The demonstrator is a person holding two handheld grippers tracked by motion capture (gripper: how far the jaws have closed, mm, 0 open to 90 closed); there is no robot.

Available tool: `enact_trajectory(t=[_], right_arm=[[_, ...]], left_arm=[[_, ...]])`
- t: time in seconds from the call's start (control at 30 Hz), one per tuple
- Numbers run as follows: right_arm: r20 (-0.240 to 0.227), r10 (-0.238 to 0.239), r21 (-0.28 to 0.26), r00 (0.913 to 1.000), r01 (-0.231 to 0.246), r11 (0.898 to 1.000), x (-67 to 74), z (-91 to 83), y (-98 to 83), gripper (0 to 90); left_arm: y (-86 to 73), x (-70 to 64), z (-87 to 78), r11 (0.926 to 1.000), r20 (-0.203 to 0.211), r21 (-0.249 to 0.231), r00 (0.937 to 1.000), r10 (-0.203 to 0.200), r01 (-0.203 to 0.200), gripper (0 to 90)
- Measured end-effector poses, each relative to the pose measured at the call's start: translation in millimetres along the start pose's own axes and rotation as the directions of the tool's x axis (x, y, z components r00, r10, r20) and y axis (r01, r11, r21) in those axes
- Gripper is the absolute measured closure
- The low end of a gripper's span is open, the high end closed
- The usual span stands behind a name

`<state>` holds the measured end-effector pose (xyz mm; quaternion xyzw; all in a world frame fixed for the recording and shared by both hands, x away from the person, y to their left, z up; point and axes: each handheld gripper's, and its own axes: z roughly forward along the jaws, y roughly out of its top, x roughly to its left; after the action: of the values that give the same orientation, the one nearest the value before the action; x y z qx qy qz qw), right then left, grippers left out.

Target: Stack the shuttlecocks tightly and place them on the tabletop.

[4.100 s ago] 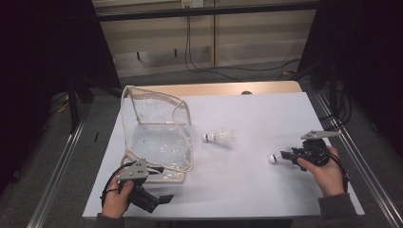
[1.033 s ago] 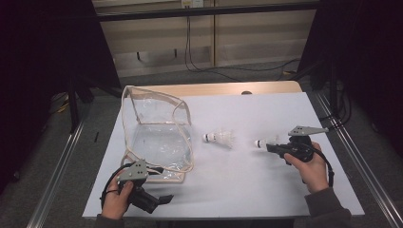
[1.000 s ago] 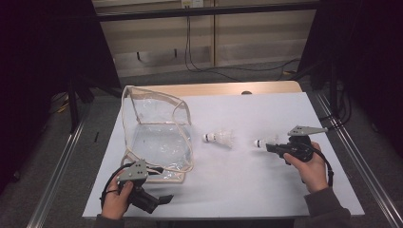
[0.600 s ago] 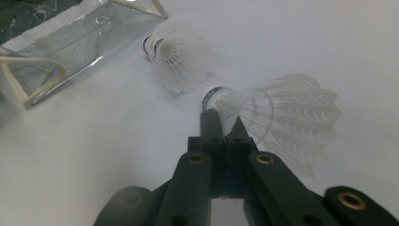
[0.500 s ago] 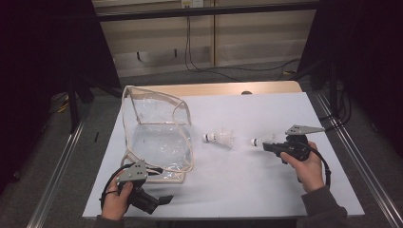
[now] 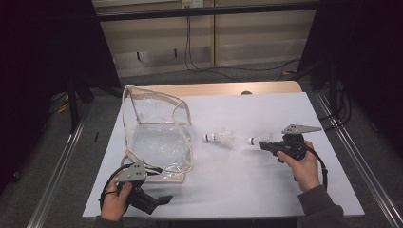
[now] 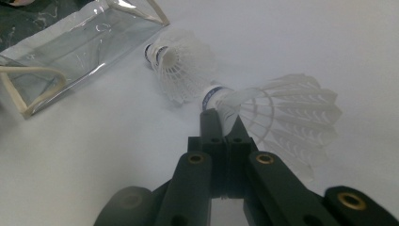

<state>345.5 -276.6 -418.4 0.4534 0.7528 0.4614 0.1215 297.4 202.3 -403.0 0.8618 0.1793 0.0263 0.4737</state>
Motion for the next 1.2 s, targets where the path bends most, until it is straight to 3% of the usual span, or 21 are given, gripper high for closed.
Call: enact_trajectory(t=[0.33,1.2], right_arm=[[0.003,-0.004,-0.017,1.0,0.004,1.0,4.2,5.1,3.6,89.9],[-0.012,-0.017,0.0,0.9998,0.017,1.0,7.6,21.7,5.9,89.9]], left_arm=[[-0.5,-0.3,-0.6,1.0,-0.002,-0.005,1.0,0.0,0.0,4.0],[-0.1,0.7,-0.4,1.0,-0.002,-0.002,1.0,0.003,-0.003,4.1]])
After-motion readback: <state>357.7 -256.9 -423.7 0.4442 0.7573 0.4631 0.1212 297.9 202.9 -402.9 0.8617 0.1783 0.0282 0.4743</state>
